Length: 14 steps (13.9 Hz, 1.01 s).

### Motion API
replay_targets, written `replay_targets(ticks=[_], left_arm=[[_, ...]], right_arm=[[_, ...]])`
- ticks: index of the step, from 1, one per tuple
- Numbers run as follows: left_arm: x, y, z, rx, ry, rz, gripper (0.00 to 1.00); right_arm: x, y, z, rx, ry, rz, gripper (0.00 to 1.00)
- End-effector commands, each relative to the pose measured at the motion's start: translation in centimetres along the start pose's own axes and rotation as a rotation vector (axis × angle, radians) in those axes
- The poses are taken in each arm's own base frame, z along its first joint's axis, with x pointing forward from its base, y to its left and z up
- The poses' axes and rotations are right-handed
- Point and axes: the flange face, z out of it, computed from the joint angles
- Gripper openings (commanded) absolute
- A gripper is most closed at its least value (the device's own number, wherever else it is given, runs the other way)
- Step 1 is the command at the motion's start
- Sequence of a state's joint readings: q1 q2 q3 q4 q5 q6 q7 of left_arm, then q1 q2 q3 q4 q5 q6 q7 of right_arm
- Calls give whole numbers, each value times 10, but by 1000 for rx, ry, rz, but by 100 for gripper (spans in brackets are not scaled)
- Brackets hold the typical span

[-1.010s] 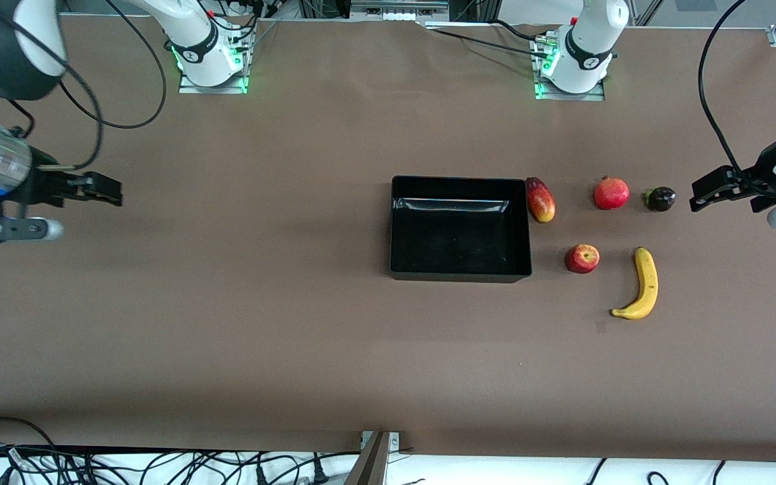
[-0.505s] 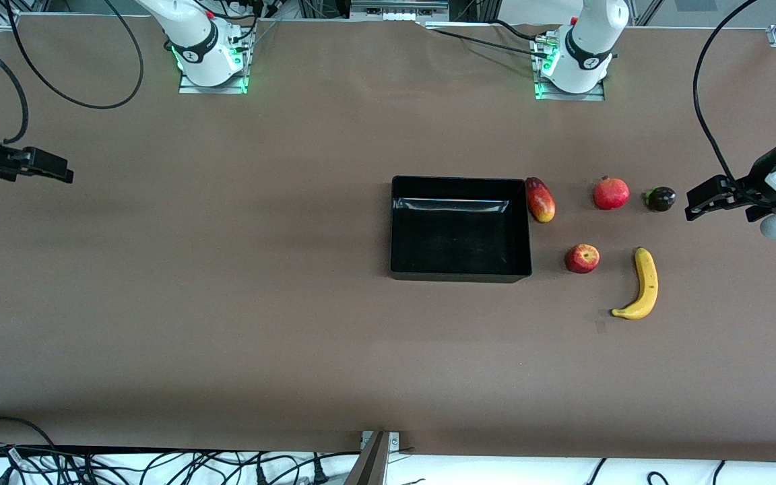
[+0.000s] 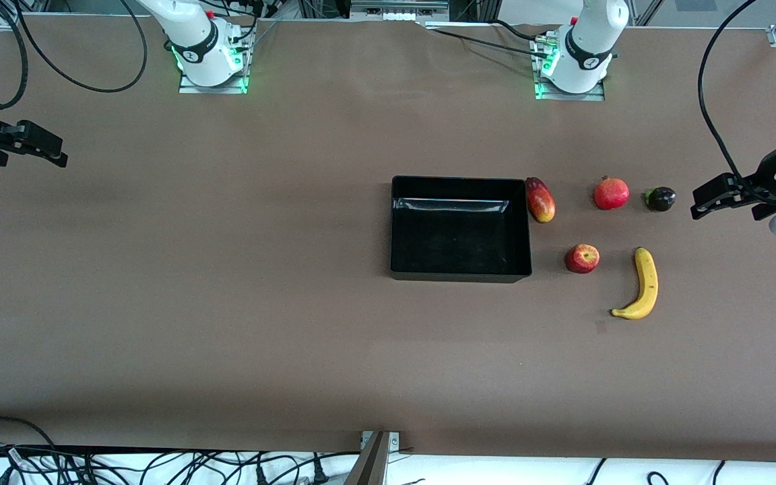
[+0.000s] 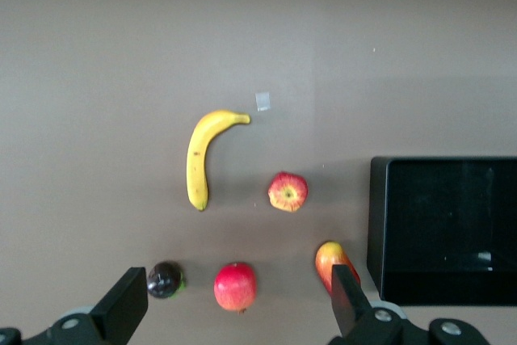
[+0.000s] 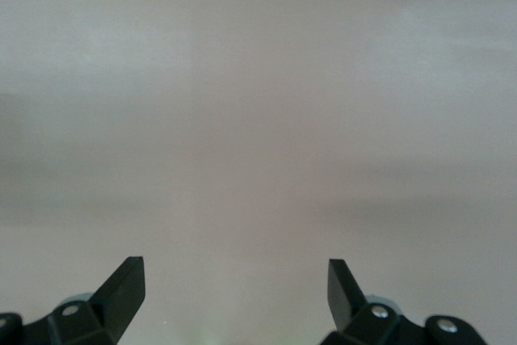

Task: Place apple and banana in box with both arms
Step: 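Move the left gripper toward the small red-yellow apple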

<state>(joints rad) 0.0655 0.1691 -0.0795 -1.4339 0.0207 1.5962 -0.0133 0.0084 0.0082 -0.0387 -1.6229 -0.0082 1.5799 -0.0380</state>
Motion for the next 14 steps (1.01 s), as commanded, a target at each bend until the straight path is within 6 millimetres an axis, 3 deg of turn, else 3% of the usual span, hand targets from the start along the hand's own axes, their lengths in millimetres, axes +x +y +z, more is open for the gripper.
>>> replay_targets(ticks=[1,4,7,14], left_arm=[[-9,3,-8,21,-39,21,100],[-8,11,-10,19,-31,37,100],[-9,32,-10,24,-28,64,100],[-2,28,-2,80,-25,78,100]], right_arm=[[1,-3,-1,23,9,8,100],[1,-1,-3,12,15,0,100],[1,1,-6,18,20,9,100],[2,1,-4,20,15,8,100]])
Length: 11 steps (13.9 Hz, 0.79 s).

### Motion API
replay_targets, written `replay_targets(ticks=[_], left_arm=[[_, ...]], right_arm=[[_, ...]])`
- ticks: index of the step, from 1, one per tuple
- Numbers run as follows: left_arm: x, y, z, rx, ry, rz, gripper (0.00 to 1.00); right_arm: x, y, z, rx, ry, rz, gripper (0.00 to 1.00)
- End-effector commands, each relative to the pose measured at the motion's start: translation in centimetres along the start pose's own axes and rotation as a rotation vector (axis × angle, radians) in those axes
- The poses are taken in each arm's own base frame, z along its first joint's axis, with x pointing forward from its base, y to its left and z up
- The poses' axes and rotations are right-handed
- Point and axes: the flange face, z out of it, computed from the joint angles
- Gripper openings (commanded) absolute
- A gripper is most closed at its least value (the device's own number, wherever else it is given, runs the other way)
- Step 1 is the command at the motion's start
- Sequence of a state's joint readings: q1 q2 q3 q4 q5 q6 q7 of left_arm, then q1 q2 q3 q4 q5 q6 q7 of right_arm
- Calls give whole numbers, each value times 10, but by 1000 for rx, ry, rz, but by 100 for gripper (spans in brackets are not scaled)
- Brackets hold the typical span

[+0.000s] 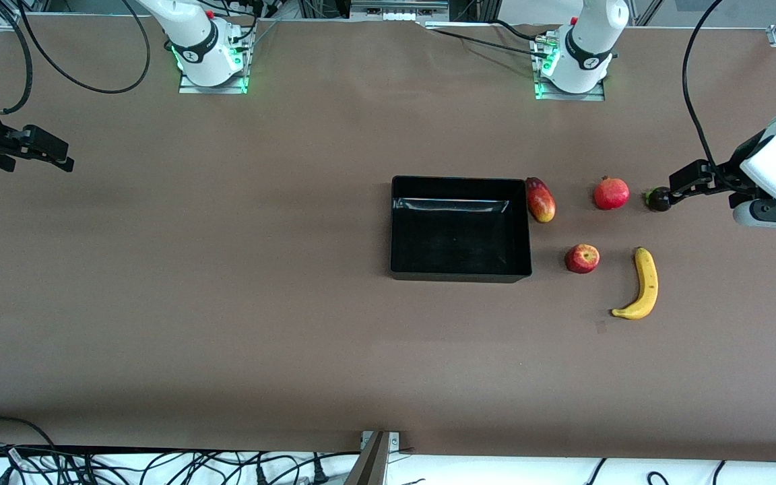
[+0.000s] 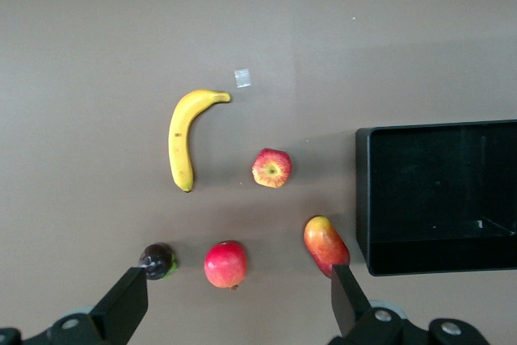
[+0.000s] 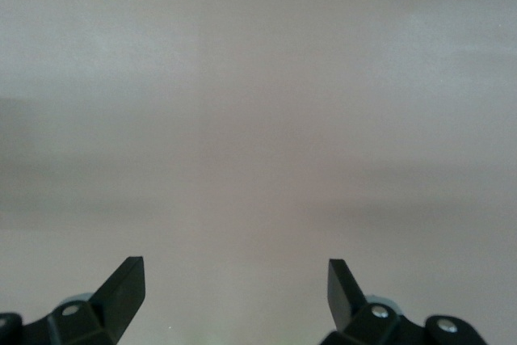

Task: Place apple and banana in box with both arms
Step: 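Move the left gripper toward the small red-yellow apple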

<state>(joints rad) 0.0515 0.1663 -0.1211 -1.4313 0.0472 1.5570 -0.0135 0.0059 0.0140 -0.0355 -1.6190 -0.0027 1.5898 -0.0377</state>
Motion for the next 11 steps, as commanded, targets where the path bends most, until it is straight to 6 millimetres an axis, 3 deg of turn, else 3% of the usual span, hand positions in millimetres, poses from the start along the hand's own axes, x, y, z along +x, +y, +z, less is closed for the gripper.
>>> replay_targets(ticks=[1,6,10,11], left_arm=[[4,6,-1,65,4,27,100],[5,26,5,71,-10,70,100],[0,18,-8,64,13,56,100],[-6,14,-22,62,41,46,100]], right_arm=[[-1,2,-5,15,7,8,100],[-3,2,-4,16,-5,11,100],[-3,2,-3,16,-7,11,100],[-3,2,-3,16,-7,10,100]])
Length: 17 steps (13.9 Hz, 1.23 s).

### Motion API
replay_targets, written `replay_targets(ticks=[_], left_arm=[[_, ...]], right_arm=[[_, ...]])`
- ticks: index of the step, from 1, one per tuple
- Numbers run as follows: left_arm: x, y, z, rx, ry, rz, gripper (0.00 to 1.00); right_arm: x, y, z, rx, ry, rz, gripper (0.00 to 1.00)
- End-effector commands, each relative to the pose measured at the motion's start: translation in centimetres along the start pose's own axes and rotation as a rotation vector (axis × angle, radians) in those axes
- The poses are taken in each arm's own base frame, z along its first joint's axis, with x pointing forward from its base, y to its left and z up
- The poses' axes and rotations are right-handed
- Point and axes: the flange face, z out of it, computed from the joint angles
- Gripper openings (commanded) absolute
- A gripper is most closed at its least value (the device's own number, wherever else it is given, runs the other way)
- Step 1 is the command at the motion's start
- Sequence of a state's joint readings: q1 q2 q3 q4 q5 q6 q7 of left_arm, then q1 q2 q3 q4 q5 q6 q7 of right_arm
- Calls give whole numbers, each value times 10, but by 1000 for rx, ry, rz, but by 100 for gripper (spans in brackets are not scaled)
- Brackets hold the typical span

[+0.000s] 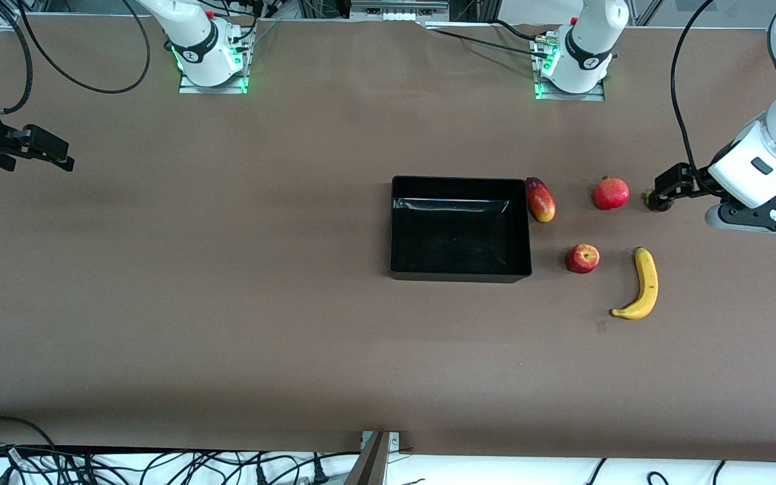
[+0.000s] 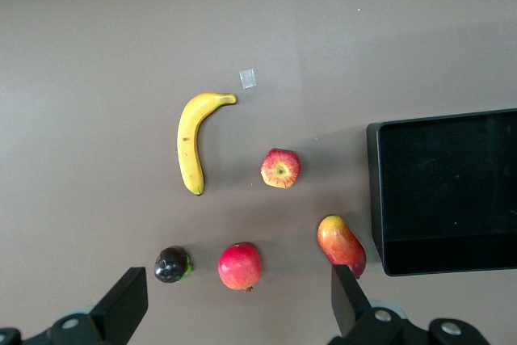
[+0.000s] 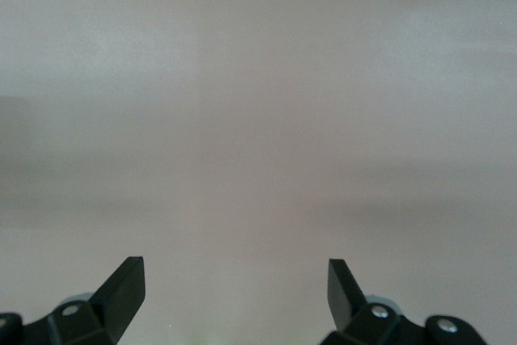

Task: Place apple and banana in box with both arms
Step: 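Move the left gripper toward the small red-yellow apple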

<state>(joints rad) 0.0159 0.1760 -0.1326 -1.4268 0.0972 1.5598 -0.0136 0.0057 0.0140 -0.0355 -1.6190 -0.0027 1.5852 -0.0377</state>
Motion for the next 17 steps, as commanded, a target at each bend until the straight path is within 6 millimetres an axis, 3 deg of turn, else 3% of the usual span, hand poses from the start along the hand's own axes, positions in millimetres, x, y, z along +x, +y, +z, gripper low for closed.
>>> replay_targets(ticks=[1,4,8,13,17], left_arm=[[-10,-10,-25,18,38,-2,100],[-14,-31,-15,11,8,-36,100],[-16,-31,25,-7,-79,-39,100],[-9,-37,102,4,-87,-41,100],[-5,-15,173,-12,-42,-7,100]], right_arm=[[-2,1,-3,16,-4,9,100],[-2,1,-3,16,-4,9,100],[-2,1,-3,16,-4,11,100],[-2,-1,-3,17,-4,8,100],[-2,0,-3,17,-5,11,100]])
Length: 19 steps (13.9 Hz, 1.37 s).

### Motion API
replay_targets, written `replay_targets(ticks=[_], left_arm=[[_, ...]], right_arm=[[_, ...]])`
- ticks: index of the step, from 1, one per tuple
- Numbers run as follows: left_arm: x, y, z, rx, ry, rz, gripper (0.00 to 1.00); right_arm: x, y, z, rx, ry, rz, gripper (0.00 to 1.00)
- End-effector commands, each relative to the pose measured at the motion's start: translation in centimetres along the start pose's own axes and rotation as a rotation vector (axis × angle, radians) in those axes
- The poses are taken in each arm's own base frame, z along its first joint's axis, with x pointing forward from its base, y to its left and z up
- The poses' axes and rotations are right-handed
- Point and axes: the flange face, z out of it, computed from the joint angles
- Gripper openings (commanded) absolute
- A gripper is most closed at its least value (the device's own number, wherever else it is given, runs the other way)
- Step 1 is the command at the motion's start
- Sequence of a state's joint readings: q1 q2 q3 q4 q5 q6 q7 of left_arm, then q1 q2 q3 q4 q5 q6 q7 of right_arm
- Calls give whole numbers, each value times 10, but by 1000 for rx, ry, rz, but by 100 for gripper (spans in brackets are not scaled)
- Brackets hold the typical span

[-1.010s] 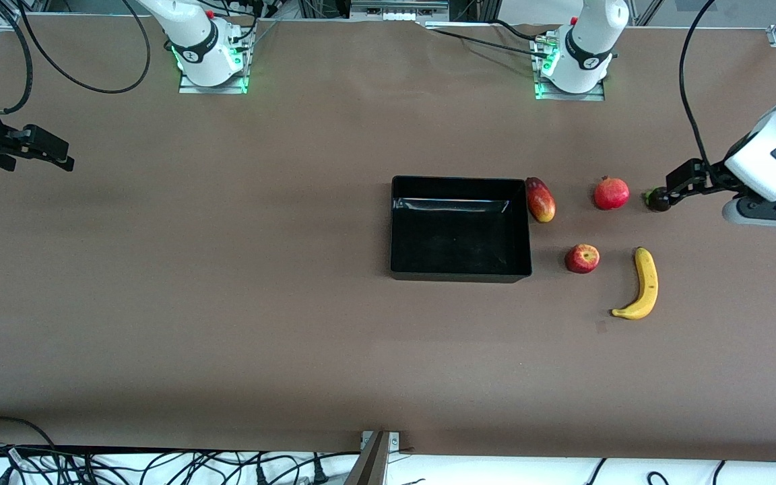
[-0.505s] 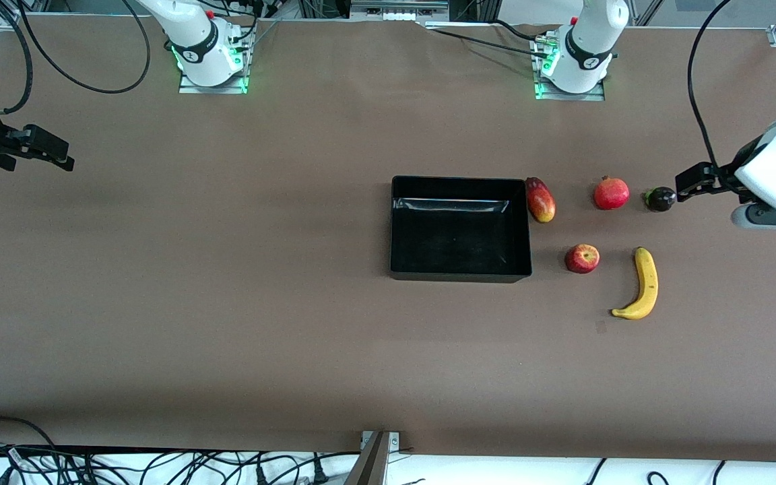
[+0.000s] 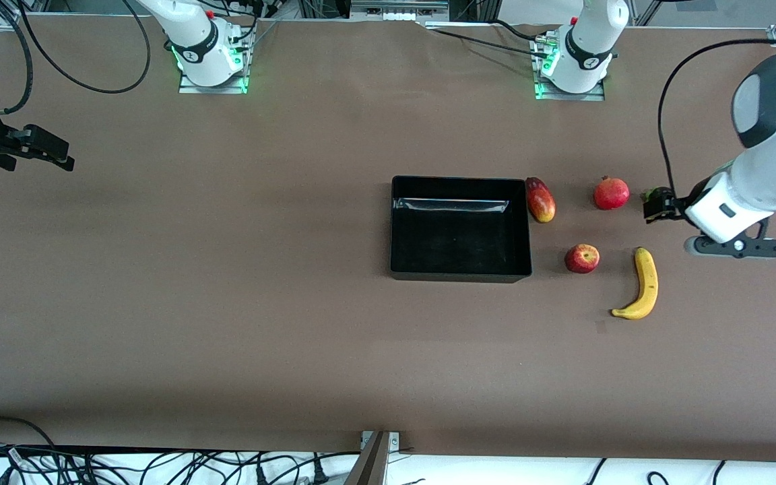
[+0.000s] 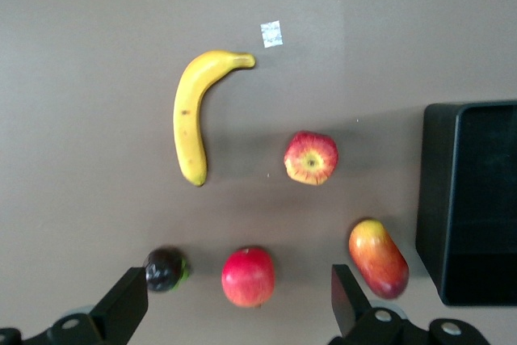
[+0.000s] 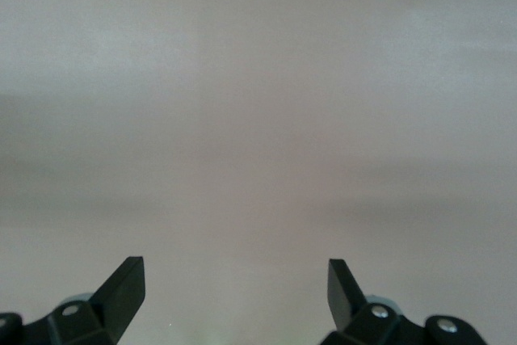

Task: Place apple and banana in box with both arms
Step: 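Lower the left gripper and grasp the small red-yellow apple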

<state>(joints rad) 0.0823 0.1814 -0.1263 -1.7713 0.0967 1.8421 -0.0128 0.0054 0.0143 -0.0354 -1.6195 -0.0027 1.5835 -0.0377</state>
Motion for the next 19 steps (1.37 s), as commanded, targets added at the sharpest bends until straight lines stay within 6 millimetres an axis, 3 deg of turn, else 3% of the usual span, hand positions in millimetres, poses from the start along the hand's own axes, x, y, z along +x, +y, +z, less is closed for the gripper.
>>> replay_targets(ticks=[1,5,8,14,19], left_arm=[[1,16,49,-6,48,41,100],[15,49,121,-15,37,100,100],[20,56,162,-27,14,113,100],[15,58,217,-43,13,192,100],[8,60,247,-52,29,195,100]], right_arm=[[-2,0,-4,17,-1,11,100],[-3,-1,-3,17,-7,9,100],[-5,-1,-2,18,-27,12,100],[-5,-1,-2,18,-27,12,100],[-5,-1,-2,19,-27,12,100]])
